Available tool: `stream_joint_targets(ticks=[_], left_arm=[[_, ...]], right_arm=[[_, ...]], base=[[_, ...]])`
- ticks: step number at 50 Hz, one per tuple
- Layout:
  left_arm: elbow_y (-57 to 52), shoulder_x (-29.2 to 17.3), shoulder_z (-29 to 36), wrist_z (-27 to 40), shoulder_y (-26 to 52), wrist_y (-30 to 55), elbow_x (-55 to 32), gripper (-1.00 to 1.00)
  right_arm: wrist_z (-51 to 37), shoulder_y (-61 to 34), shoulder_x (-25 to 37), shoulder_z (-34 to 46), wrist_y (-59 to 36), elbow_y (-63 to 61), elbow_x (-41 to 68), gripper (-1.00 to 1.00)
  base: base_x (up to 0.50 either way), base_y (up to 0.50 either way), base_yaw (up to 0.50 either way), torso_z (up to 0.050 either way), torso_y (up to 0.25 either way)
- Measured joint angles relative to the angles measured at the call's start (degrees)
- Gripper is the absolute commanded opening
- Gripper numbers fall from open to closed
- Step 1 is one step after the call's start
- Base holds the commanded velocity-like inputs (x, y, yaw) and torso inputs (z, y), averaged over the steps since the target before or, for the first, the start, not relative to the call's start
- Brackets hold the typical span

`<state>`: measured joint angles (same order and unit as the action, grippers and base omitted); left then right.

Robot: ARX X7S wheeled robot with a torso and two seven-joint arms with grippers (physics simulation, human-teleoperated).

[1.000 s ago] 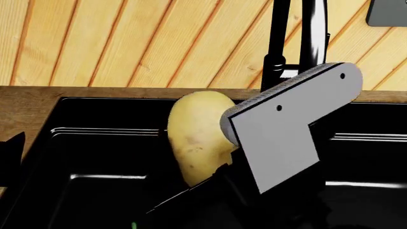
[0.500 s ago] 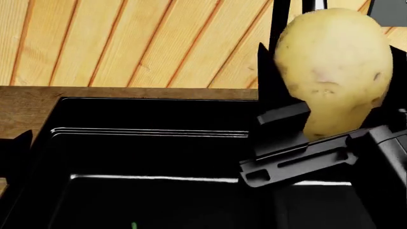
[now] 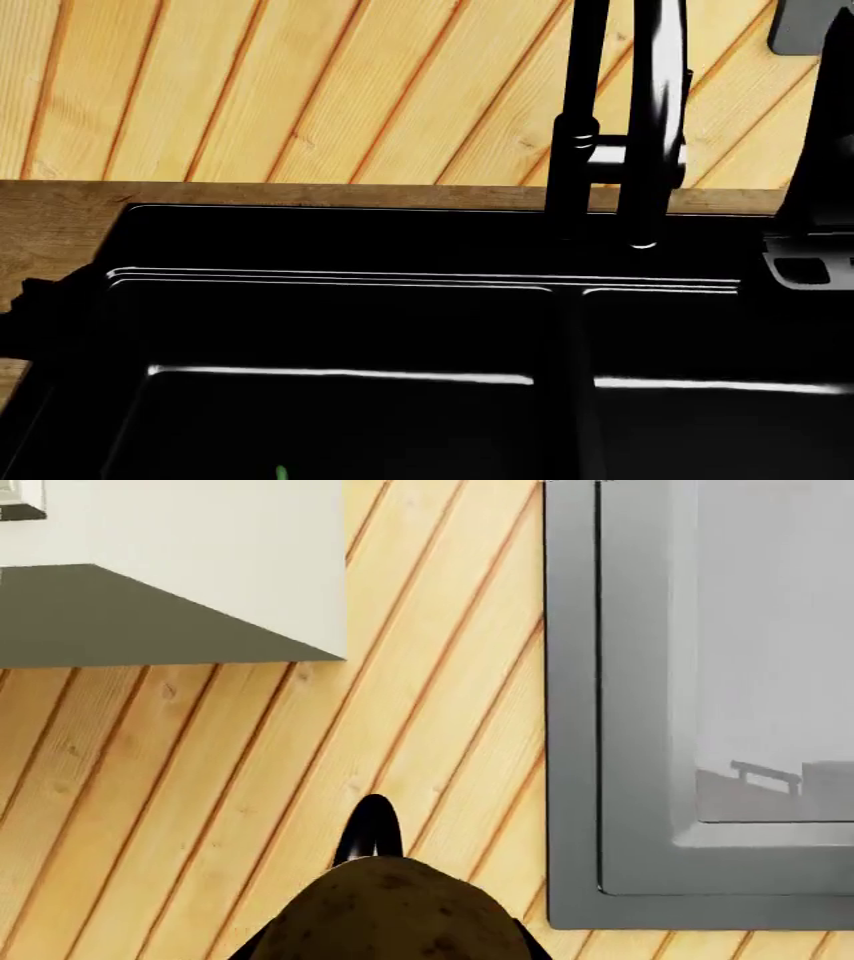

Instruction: Pick the vegetables from the sink and place them on the cutting board.

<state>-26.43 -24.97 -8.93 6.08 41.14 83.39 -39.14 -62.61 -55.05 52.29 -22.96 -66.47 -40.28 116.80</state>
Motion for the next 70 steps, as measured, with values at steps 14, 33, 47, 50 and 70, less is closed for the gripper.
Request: stream_joint_targets(ticks=[14, 33, 47, 50, 70], left_arm=[[3.81, 2.19, 6.11, 18.81, 6.87, 4.33, -21.66, 1.0], [14.35, 1.82, 17.73, 37.7, 9.07, 3.74, -41.92, 1.0], [17.63, 0.97, 24.55, 41.22, 7.68, 3.18, -45.14, 1.0], [18.12, 0.94, 25.94, 41.22, 7.48, 2.86, -45.07, 1.0], [24.06, 1.22, 38.4, 30.41, 6.69, -4.58, -34.18, 1.0]], right_arm=[[3.38, 6.04, -3.0, -2.74, -3.65, 0.34, -7.64, -1.0], [9.39, 11.54, -6.47, -5.06, -6.19, 0.06, -14.98, -1.0], [9.81, 13.09, -5.89, -5.9, -5.72, -0.67, -14.24, -1.0], [9.8, 13.54, -5.61, -6.4, -5.55, -0.91, -13.75, -1.0], [12.1, 16.61, -6.4, -8.29, -5.66, -1.8, -15.26, -1.0]], base=[[0.0, 0.0, 0.0, 0.0, 0.0], [0.0, 0.0, 0.0, 0.0, 0.0], [0.0, 0.0, 0.0, 0.0, 0.0], [0.0, 0.0, 0.0, 0.0, 0.0], [0.0, 0.0, 0.0, 0.0, 0.0]])
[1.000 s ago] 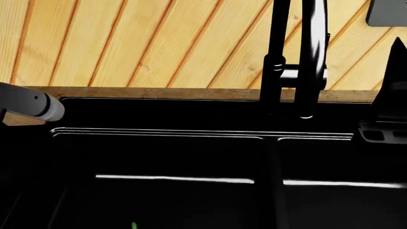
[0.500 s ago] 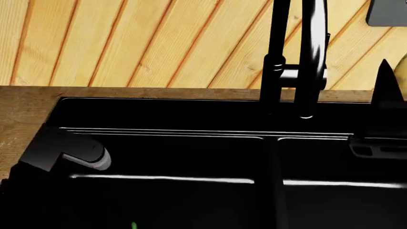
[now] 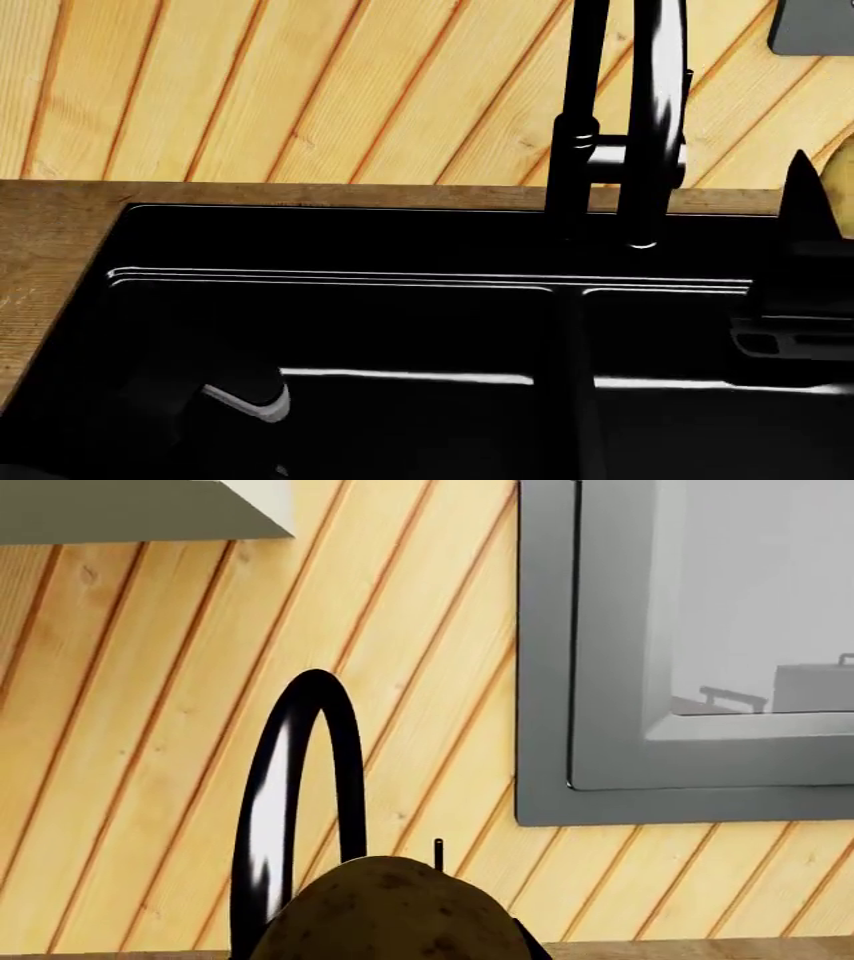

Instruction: Pick the vegetables from the sink and place them on the cutting board.

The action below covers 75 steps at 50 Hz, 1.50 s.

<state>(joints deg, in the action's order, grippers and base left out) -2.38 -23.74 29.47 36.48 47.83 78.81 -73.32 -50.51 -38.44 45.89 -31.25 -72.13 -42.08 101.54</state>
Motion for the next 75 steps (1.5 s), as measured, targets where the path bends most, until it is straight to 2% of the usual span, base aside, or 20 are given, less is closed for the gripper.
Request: stream_joint_targets(ticks=[17, 31, 32, 41, 51, 63, 75], left_arm=[[10.96, 2.5, 10.97, -11.15, 0.9, -8.64, 11.72, 1.0], [15.12, 3.36, 15.66, -15.09, -0.13, -11.68, 15.65, 1.0], [15.15, 3.37, 15.83, -15.18, -0.21, -11.69, 15.71, -1.0], [12.7, 2.94, 15.5, -14.0, -0.41, -10.85, 14.86, -1.0], [-1.78, -1.49, 4.59, -5.64, 0.42, -11.01, 7.26, -1.0], [-15.61, -6.34, -3.93, -2.08, 2.12, -13.08, 0.63, -1.0], [-22.22, -11.78, -12.04, 1.51, 4.34, -13.8, -8.12, -1.0]], right_arm=[[1.6, 2.35, -1.33, -0.81, 0.36, -0.71, -1.15, -1.0], [2.29, 3.46, -1.61, -1.66, 1.08, -0.92, -1.38, -1.0], [2.35, 3.57, -1.63, -1.74, 1.11, -0.94, -1.41, -1.0], [3.3, 4.51, -2.07, -2.32, 1.31, -1.11, -2.29, -1.0], [5.22, 5.8, -3.75, -2.79, 1.59, -1.74, -5.1, -1.0], [5.36, 6.2, -4.38, -2.52, 2.12, -1.89, -6.23, -1.0], [8.42, 7.84, -4.62, -3.64, 2.21, -3.26, -9.08, -1.0]], base=[[0.0, 0.0, 0.0, 0.0, 0.0], [0.0, 0.0, 0.0, 0.0, 0.0], [0.0, 0.0, 0.0, 0.0, 0.0], [0.0, 0.0, 0.0, 0.0, 0.0], [0.0, 0.0, 0.0, 0.0, 0.0], [0.0, 0.0, 0.0, 0.0, 0.0], [0.0, 0.0, 0.0, 0.0, 0.0]])
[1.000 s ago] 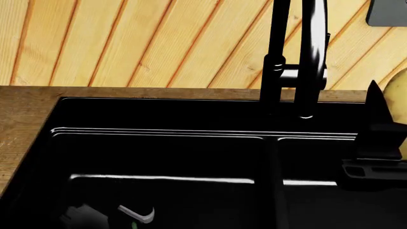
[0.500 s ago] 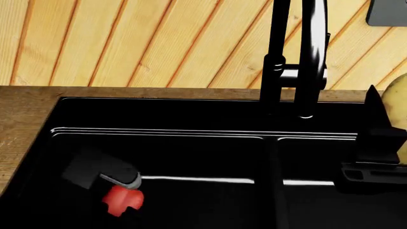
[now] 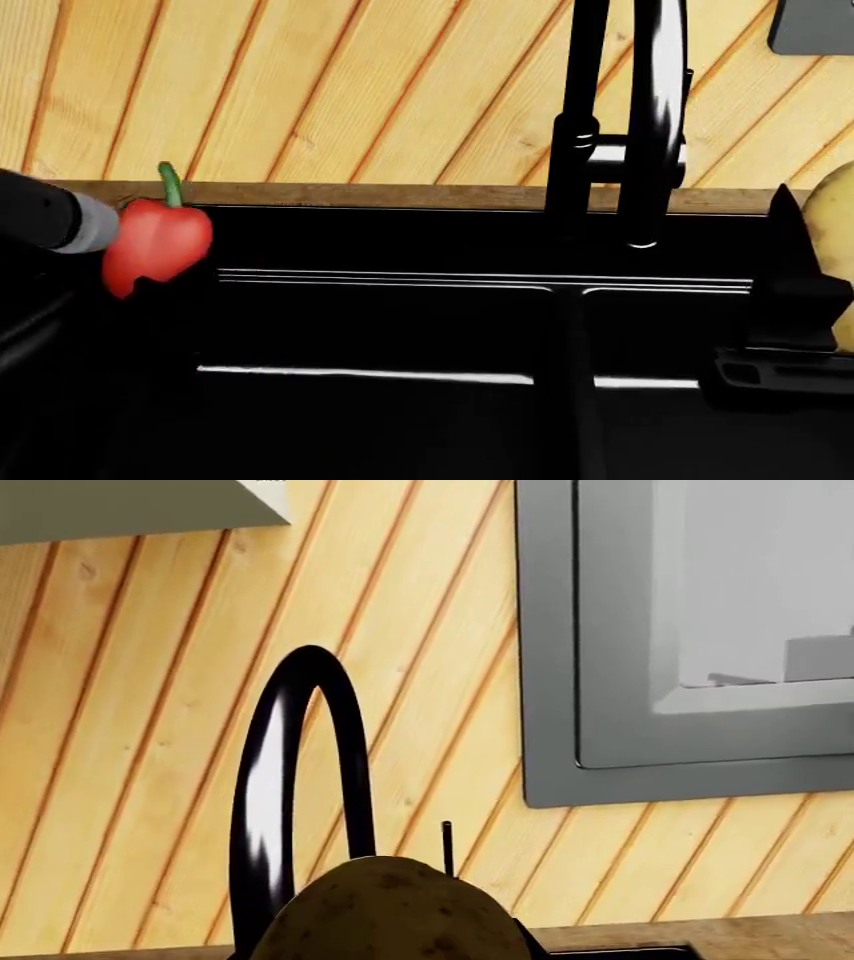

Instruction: Pick the vegetables from the sink and place them on the cutting board.

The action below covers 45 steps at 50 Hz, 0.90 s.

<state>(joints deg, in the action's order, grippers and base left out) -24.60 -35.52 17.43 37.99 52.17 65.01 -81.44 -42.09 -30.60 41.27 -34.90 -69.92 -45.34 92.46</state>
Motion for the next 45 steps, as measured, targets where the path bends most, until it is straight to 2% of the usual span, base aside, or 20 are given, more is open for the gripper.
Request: stream_joint_targets(ticks=[7, 26, 30, 45], left_arm=[[-2.43, -2.94, -3.64, 2.34, 0.89, -0.17, -5.26, -1.0], [-5.16, -6.8, -7.65, 5.72, 1.7, -0.78, -12.24, -1.0], [-5.34, -7.3, -8.0, 5.89, 1.71, -0.93, -12.9, -1.0], [-5.77, -8.7, -8.97, 5.92, 1.12, -1.44, -13.99, -1.0]], right_arm=[[0.19, 1.32, 0.46, -1.01, 0.03, -0.58, 0.03, -1.0], [-1.82, 1.92, 2.03, -0.82, 0.69, -0.76, 2.23, -1.0], [-1.4, 2.21, 2.1, -0.87, 0.67, -0.95, 1.78, -1.0], [1.14, 3.34, 1.79, -0.34, 0.34, -1.68, -1.53, -1.0]], base=[[-0.06, 0.0, 0.0, 0.0, 0.0], [-0.5, 0.0, 0.0, 0.0, 0.0], [-0.2, 0.04, 0.0, 0.0, 0.0], [-0.01, 0.46, 0.0, 0.0, 0.0]])
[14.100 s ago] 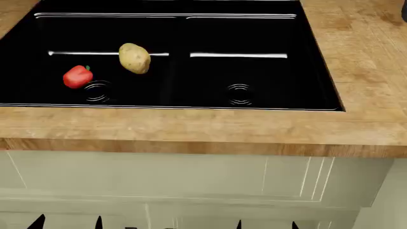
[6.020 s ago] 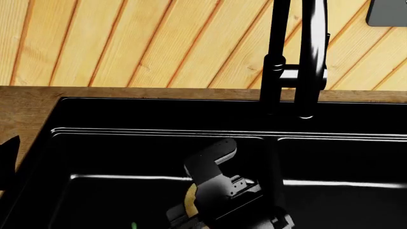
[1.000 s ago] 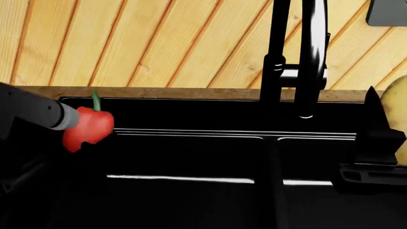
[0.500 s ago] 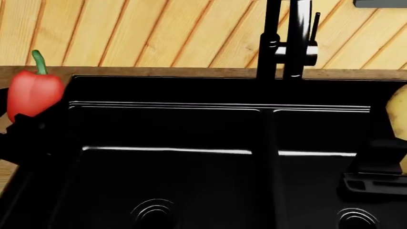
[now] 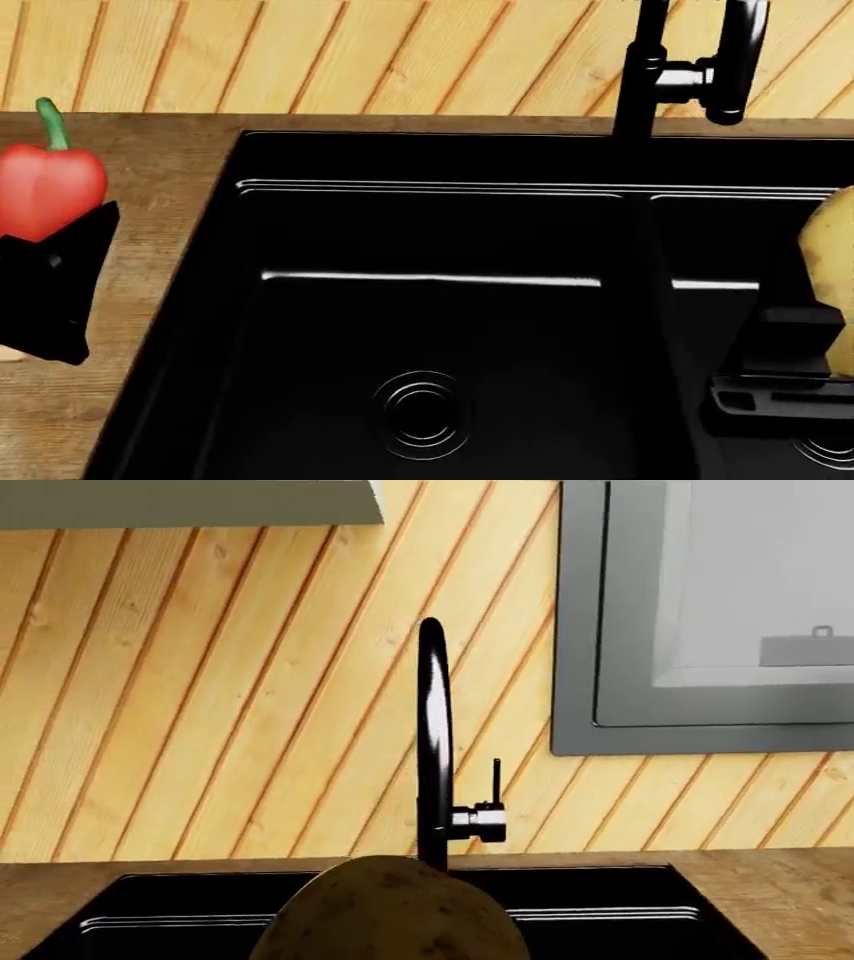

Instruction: Pick the vegetables from the sink and place them on the cutting board.

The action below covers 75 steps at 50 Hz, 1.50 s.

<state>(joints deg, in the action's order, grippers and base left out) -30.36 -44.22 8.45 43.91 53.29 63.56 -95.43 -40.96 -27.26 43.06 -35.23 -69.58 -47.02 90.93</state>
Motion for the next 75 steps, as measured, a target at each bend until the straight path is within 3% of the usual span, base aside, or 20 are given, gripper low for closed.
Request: stream_joint_targets(ticks=[54, 75], left_arm=[[-0.33, -2.1, -0.89, -0.7, -3.36, -1.87, -0.12, -1.0], [-0.54, -1.63, -0.31, -1.13, -4.93, -2.53, 0.86, -1.0]], right_arm=[[3.37, 1.65, -0.07, 2.03, 1.38, -0.69, -3.98, -1.0], [4.85, 2.07, -0.11, 3.18, 2.0, -0.63, -5.59, -1.0]], base=[[0.01, 0.5, 0.0, 0.0, 0.0], [0.35, 0.16, 0.0, 0.0, 0.0]])
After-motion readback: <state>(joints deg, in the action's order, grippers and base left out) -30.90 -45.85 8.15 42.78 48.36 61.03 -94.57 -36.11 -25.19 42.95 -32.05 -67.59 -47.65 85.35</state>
